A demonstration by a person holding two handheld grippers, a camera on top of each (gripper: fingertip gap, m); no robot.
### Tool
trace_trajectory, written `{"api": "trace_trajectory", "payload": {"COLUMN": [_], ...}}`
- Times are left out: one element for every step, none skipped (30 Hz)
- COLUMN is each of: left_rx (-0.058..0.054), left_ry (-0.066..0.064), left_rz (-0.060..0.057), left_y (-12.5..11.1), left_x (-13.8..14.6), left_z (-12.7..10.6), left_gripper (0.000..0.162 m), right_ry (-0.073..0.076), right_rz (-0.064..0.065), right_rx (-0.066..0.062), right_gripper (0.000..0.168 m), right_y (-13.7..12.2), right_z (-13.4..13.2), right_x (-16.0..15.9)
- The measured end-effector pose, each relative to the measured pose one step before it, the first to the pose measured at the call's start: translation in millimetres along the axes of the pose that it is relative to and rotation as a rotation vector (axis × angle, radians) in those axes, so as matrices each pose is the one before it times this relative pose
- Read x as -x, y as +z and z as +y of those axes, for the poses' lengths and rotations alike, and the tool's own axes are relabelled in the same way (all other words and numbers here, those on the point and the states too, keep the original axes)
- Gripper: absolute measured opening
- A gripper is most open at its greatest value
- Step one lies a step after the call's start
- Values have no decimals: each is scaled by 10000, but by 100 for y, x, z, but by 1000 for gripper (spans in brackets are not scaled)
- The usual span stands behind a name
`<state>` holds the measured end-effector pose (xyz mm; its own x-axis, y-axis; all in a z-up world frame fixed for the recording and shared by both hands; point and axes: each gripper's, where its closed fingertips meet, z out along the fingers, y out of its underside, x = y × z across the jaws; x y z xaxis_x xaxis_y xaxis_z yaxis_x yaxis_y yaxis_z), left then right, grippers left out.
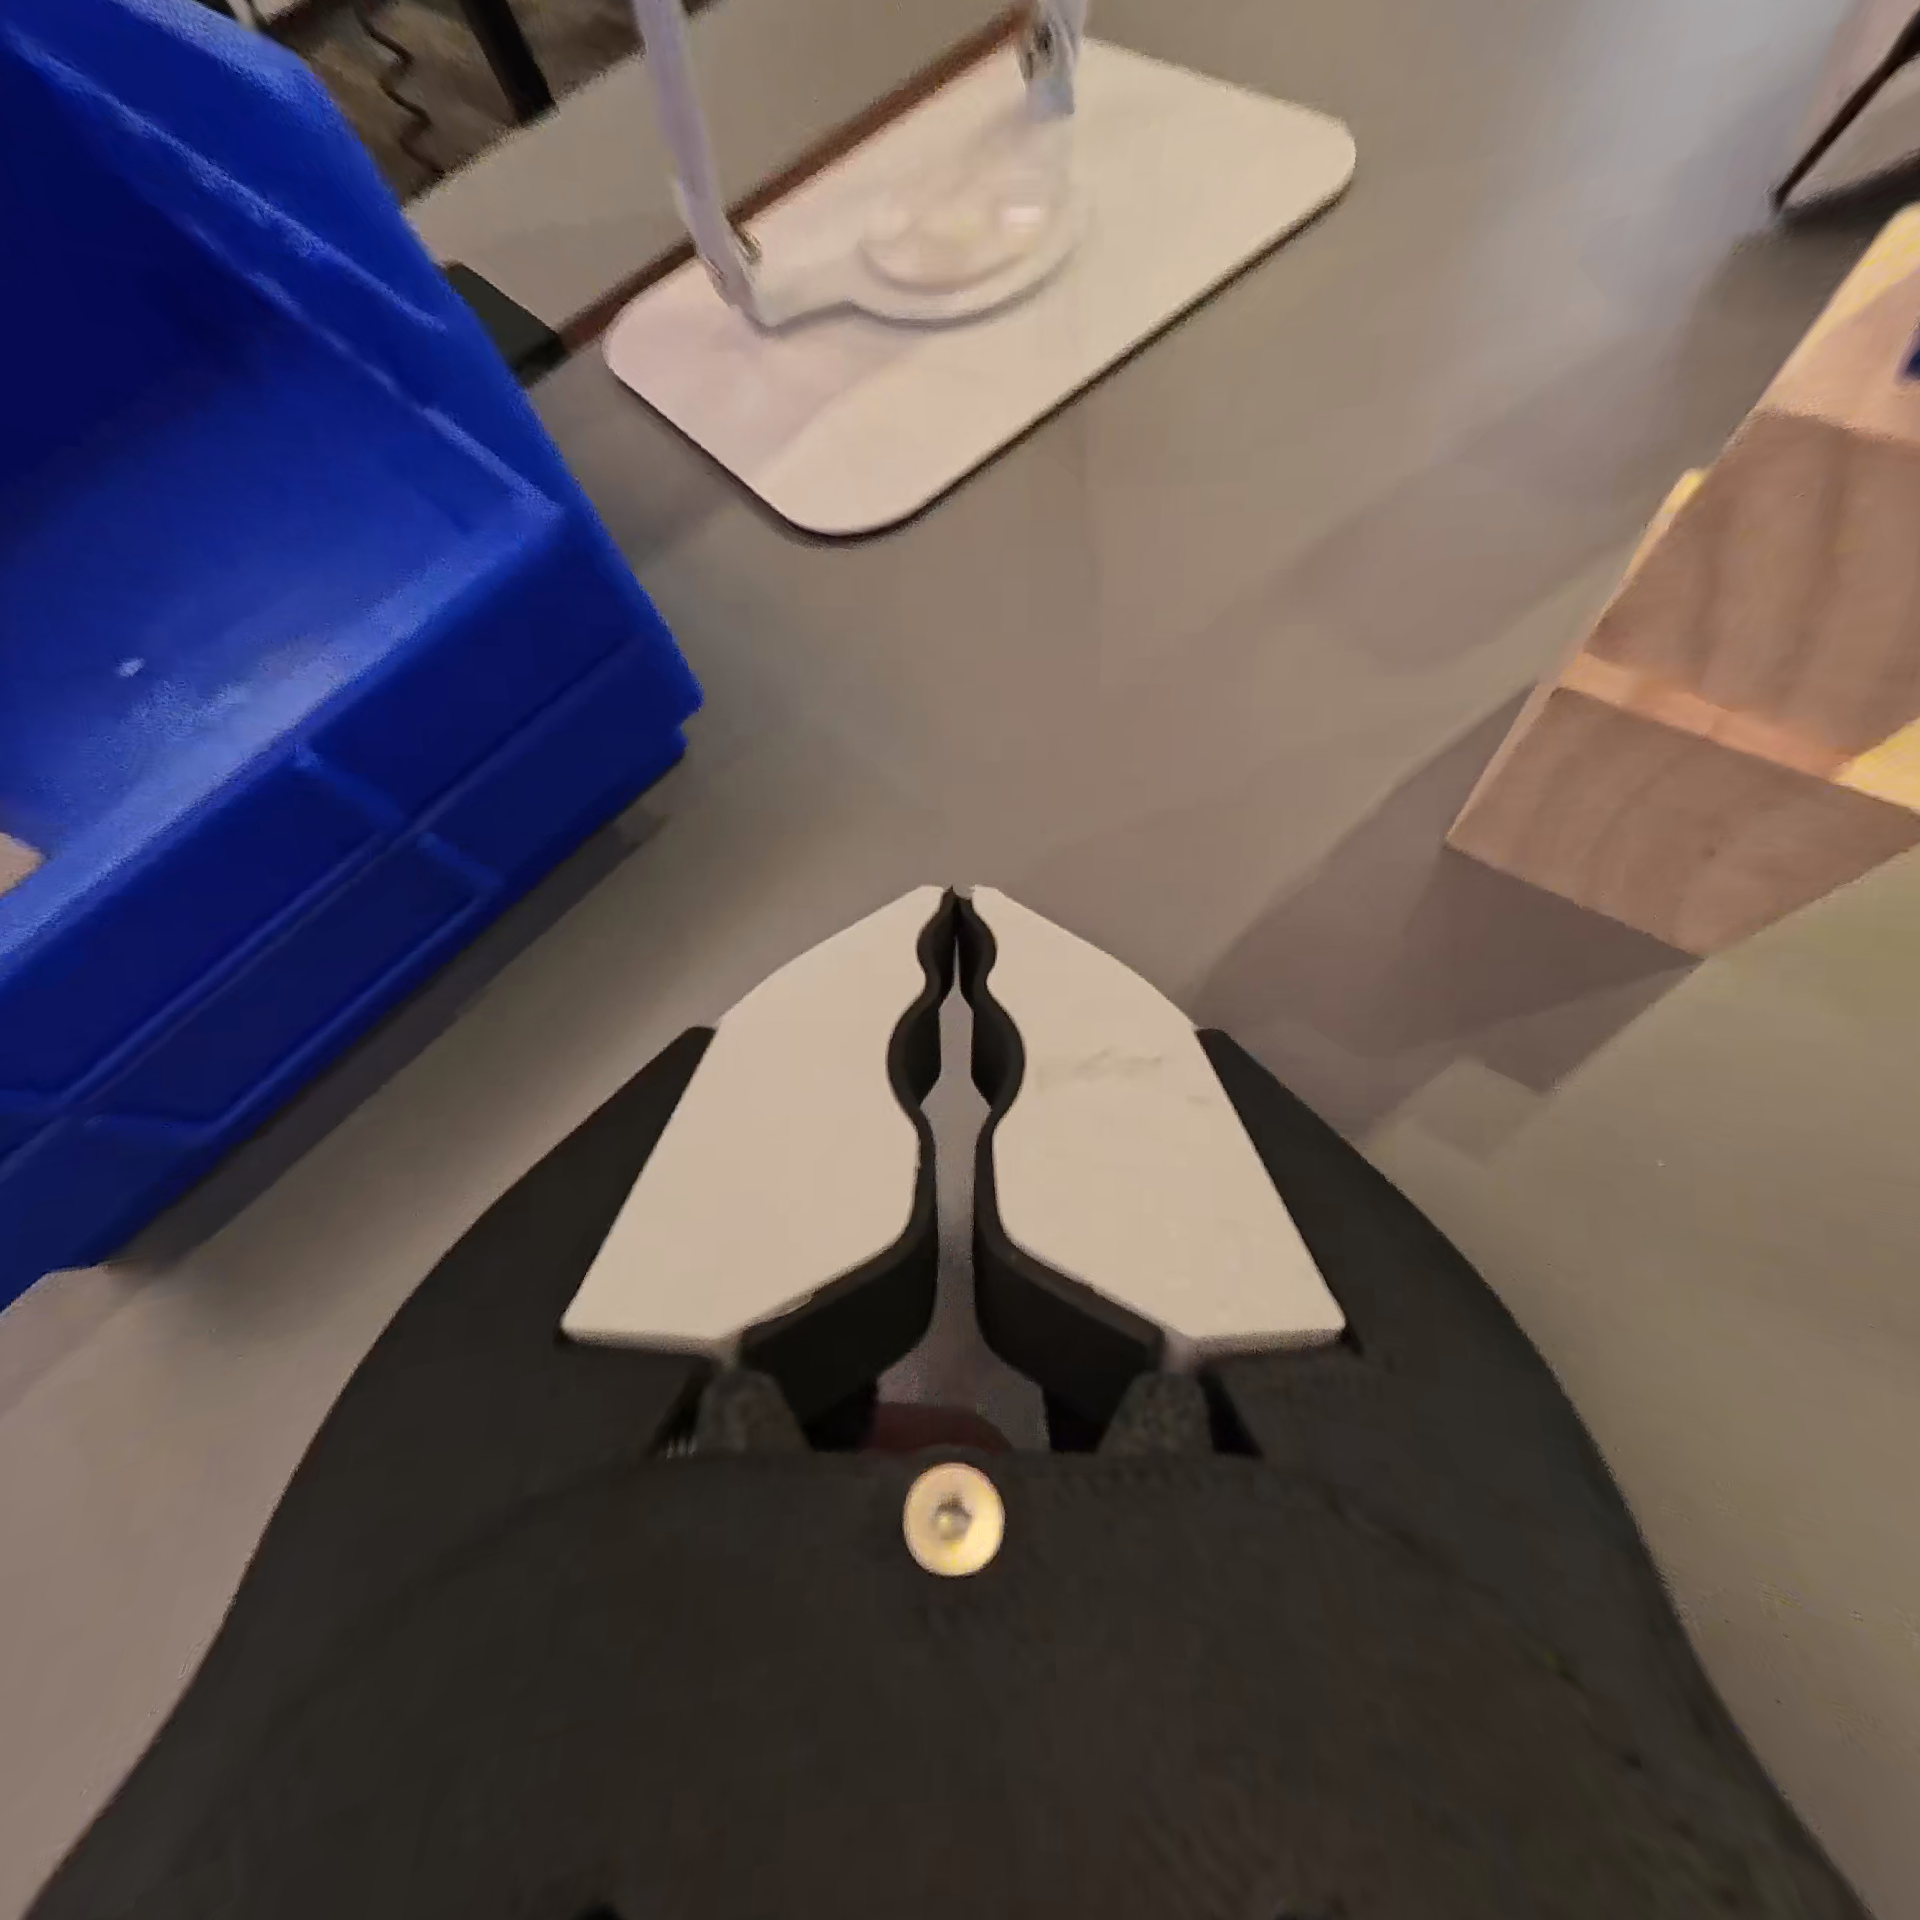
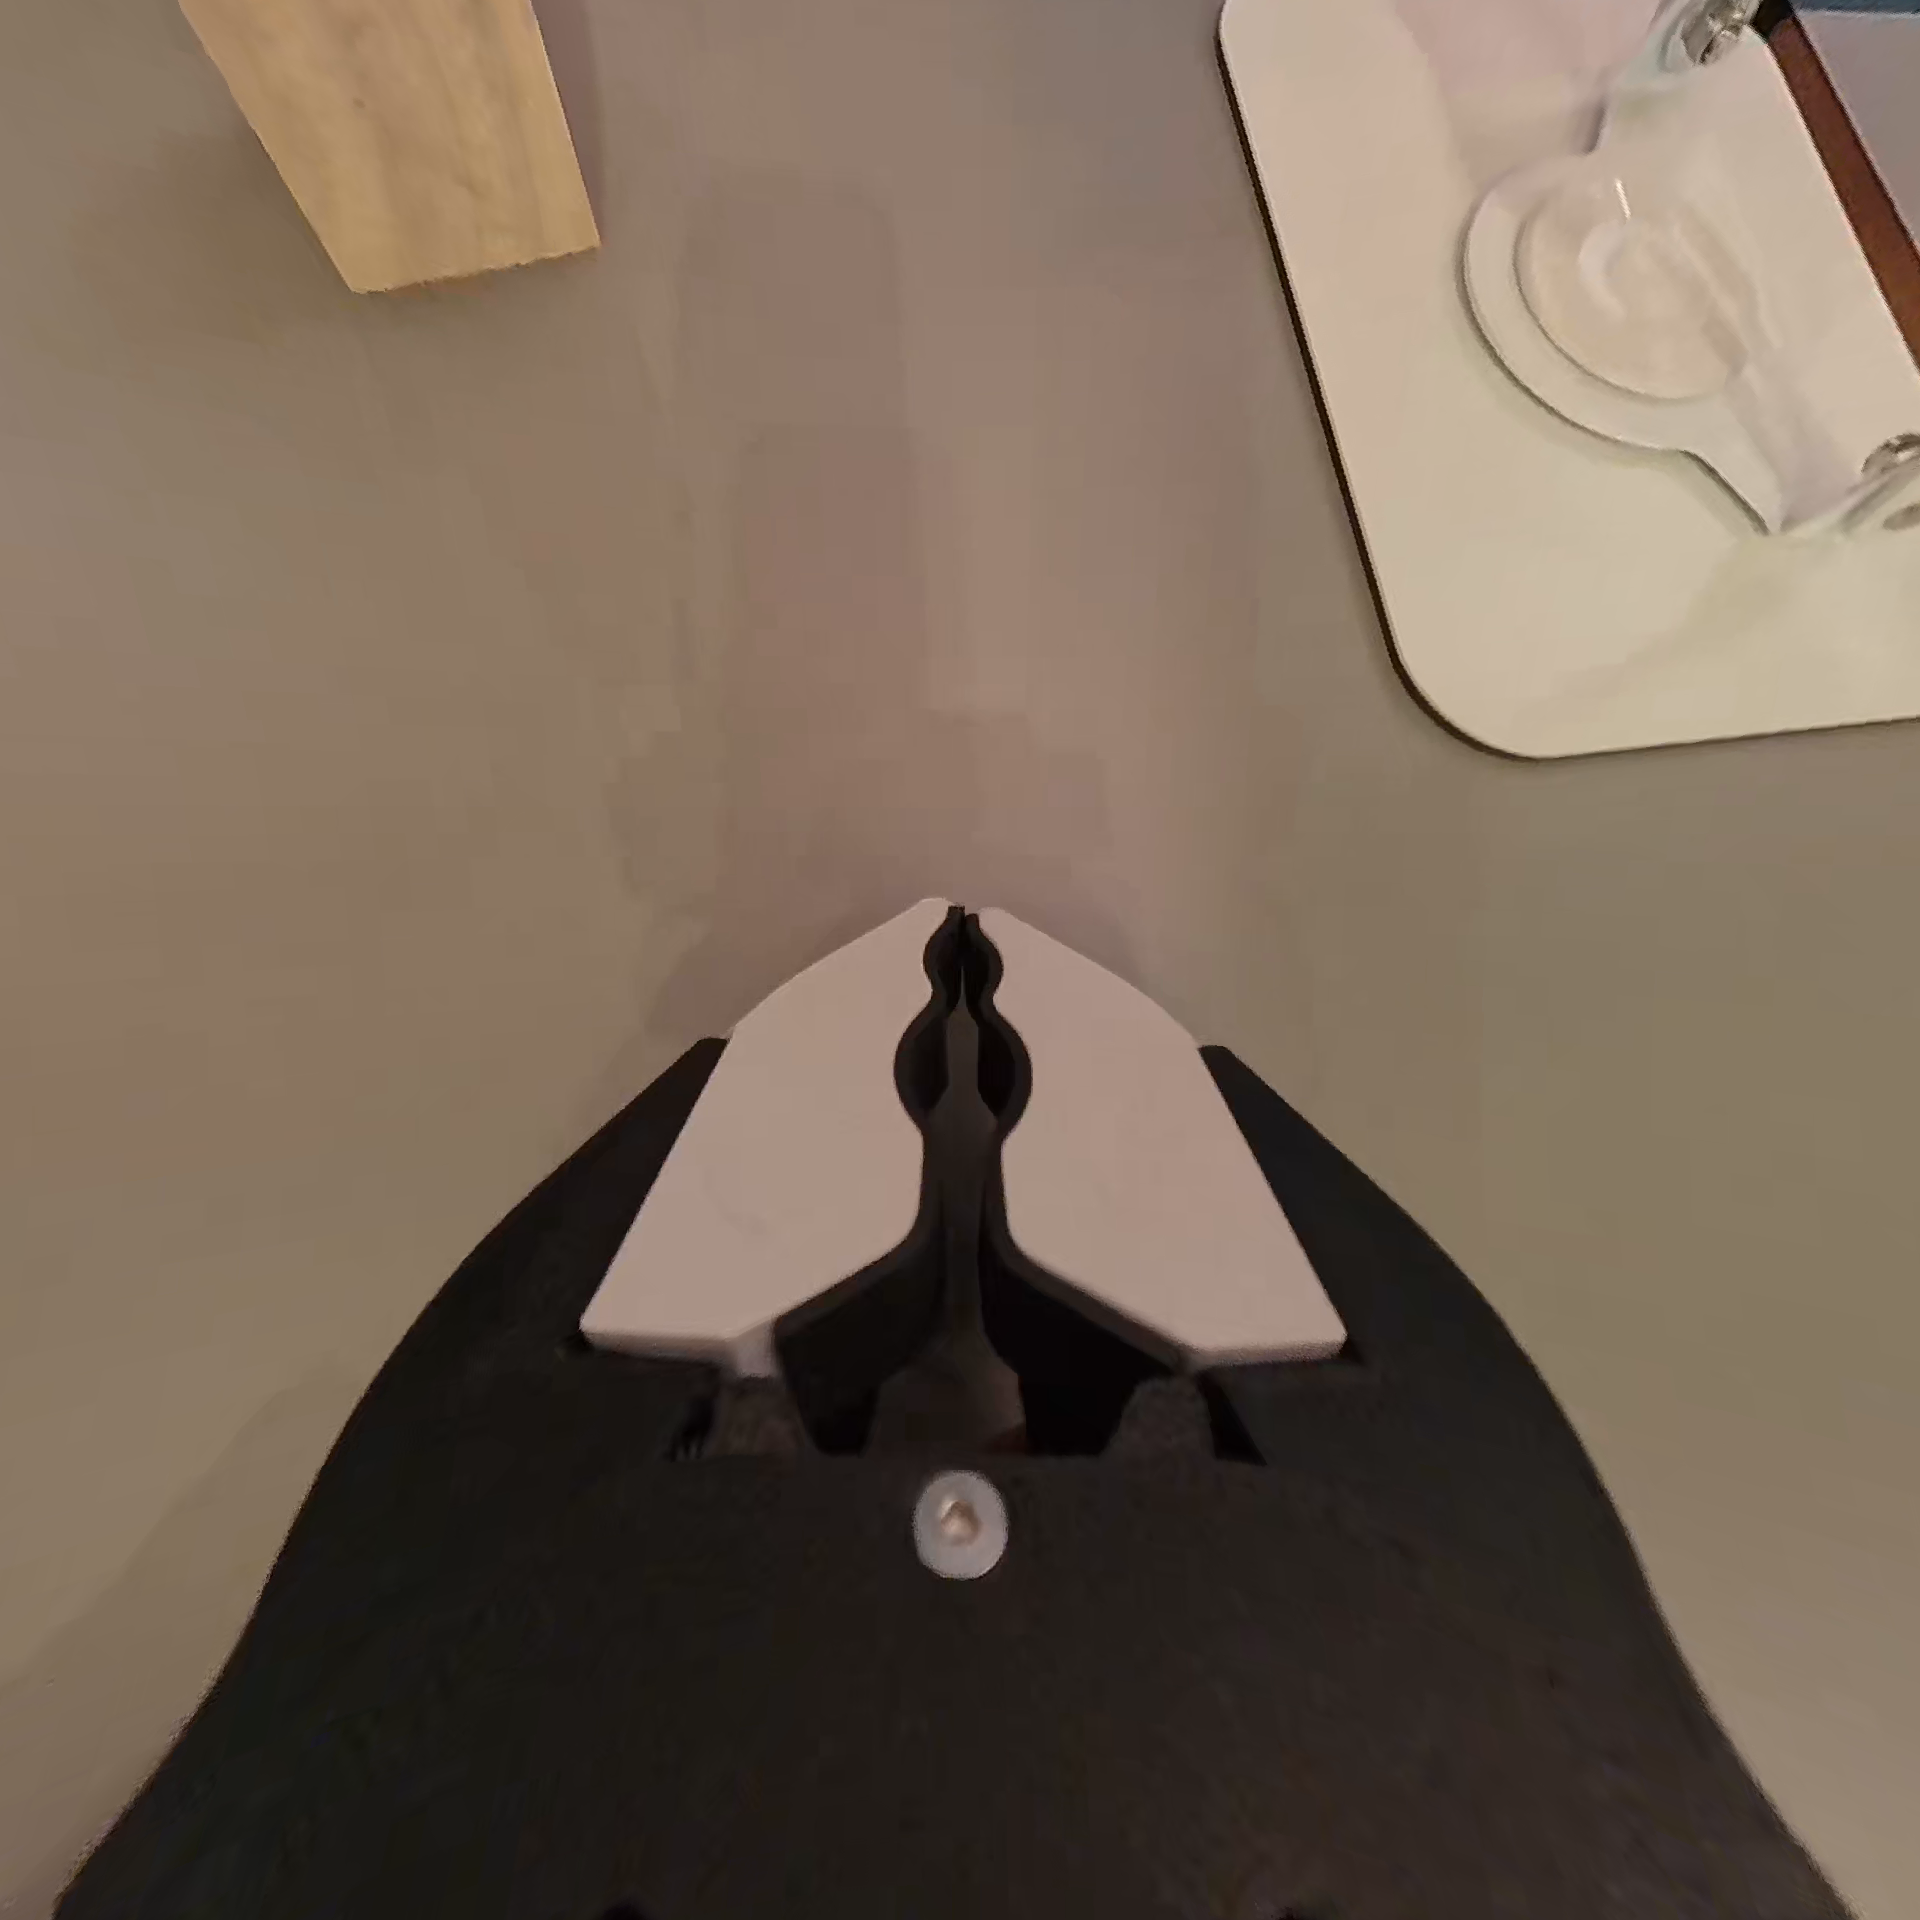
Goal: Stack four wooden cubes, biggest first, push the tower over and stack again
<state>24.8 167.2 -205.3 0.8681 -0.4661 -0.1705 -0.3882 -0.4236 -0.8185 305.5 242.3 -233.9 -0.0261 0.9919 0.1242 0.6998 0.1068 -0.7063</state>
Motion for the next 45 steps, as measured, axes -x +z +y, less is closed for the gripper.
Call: {"api": "trace_trajectory", "payload": {"left_rx": [-259,-237,-205,-182,-149,-160,-176,-190,-24,-20,-76,-107,-189,14,252,363,391,566,-12,26,56,-145,-83,24,-130,90,344,73,-42,155,215,48,186,298,262,171,117,116,66,28,0,-34,-45,-26,-63], "left_ry": [-126,-176,-147,-120,-133,-102,-81,-155,-149,-21,-81,-195,-204,-160,-43,-55,-122,617,1192,454,-173,-74,107,-219,-241,32,147,27,26,45,97,273,291,255,333,297,169,185,153,165,179,115,40,9,89], "left_rz": [-112,-199,-215,-145,-105,-178,-161,-172,-326,-424,-366,-404,-229,-173,-280,279,966,840,-171,226,262,-233,-206,121,-93,-124,9,-86,89,242,-128,-305,-129,-16,-151,14,119,127,-36,-13,-34,-35,33,82,76], "left_y": [-612,-602,-601,-578,-547,-566,-590,-623,-639,-716,-759,-759,-627,-217,463,1436,2322,2841,2260,1722,1356,582,-5,-229,-398,-320,-164,-181,-166,-74,-83,-122,-8,86,110,118,143,186,140,108,79,52,58,90,108], "left_x": [174,307,320,205,122,193,118,118,347,474,385,350,-108,-486,-785,-2241,-4232,-4855,-2936,-2012,-642,711,810,473,757,750,545,665,381,138,648,796,473,229,239,-82,-213,-262,-88,-143,-119,-68,-103,-106,-146], "left_z": [-247,-188,-118,-92,-110,-165,-249,-334,-171,-212,-339,-435,-642,-387,20,192,192,334,-1000,-1137,-656,-543,-244,142,200,628,1076,753,507,616,644,406,551,649,587,360,165,96,16,-33,-81,-131,-138,-134,-209], "left_gripper": [0,0,0,0,0,0,0,0,0,0,0,0,0,0,0,0,0,0,0,0,0,0,0,0,0,0,0,0,0,0,0,0,0,0,0,0,0,0,0,0,0,0,0,0,0], "right_ry": [37,50,69,77,90,91,100,136,128,76,58,76,74,59,58,56,52,67,69,85,126,98,30,46,167,387,388,164,76,44,-7,-19,-9,-34,-73,-80,-44,10,21,-11,-16,16,50,35,-17], "right_rz": [28,23,76,94,21,-2,56,59,30,64,89,33,11,51,25,-37,-8,35,-3,-22,-21,-17,137,287,175,102,60,-5,80,149,163,132,105,140,174,120,7,-48,11,37,28,93,100,37,64], "right_rx": [-12,11,15,21,39,27,-11,-17,-1,7,8,9,5,6,1,-11,4,27,-4,-92,-117,-11,60,-1,-84,-74,-61,-67,15,84,35,-77,-90,18,86,50,2,10,15,-9,-42,-101,-124,-123,-92], "right_gripper": [0,0,0,0,0,0,0,0,0,0,0,0,0,0,0,0,0,0,0,0,0,0,0,0,0,0,0,0,0,0,0,0,0,0,0,0,0,0,0,0,0,0,0,0,0], "right_y": [-223,-255,-314,-353,-378,-384,-397,-387,-383,-357,-330,-286,-239,-179,-125,-75,-15,7,-45,-127,-195,-259,-390,-566,-608,-477,-303,-189,-138,-134,-184,-235,-209,-139,-42,28,106,178,183,155,127,104,100,133,143], "right_z": [236,291,326,370,407,406,385,394,384,371,342,301,240,190,134,48,11,19,6,-81,-112,93,245,260,224,330,378,313,309,270,109,-134,-208,-67,89,110,65,94,109,64,-12,-129,-189,-212,-191], "right_x": [-59,-24,-92,-123,-25,12,-63,-118,-93,-146,-175,-99,-80,-117,-79,5,-25,-84,-15,31,-2,-20,-283,-611,-636,-693,-663,-459,-472,-469,-381,-252,-167,-203,-246,-168,-16,31,-71,-118,-130,-260,-289,-234,-259]}}
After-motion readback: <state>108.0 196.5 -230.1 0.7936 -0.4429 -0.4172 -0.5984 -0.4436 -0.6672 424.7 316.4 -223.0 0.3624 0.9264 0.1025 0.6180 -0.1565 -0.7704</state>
